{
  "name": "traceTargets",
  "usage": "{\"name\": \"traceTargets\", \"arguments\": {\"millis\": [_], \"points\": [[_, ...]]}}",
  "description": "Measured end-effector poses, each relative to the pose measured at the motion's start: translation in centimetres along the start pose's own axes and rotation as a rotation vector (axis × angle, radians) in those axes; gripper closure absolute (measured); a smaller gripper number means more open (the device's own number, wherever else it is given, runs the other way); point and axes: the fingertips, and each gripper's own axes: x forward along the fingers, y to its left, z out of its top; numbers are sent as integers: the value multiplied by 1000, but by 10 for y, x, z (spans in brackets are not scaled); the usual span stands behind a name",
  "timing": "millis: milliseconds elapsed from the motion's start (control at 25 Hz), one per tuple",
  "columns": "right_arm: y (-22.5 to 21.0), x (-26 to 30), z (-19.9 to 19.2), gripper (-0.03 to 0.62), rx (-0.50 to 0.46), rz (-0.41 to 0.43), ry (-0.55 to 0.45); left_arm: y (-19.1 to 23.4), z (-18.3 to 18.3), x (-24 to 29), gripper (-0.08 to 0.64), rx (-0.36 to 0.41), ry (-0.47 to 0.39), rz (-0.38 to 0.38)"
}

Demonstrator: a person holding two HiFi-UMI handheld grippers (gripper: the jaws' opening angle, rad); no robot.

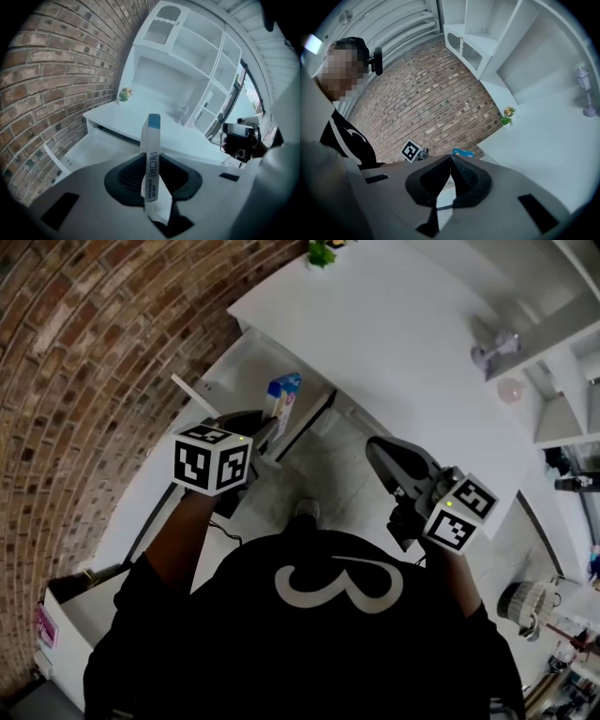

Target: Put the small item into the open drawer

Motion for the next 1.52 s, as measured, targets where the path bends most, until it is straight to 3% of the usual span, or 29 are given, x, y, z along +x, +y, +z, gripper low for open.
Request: {"name": "traceTargets", "arguments": {"millis": [240,880,1320,1520], "points": [[-21,5,2,583,19,-33,3,32,-12,41,471,62,112,42],[-72,29,16,583,66,-58,8,98,-50,140,471,91,453,53],[-94,31,12,583,102,-107,22,126,-86,190,471,84,637,49],[-104,22,7,583,117,-142,29,137,-101,206,471,77,664,68]]}}
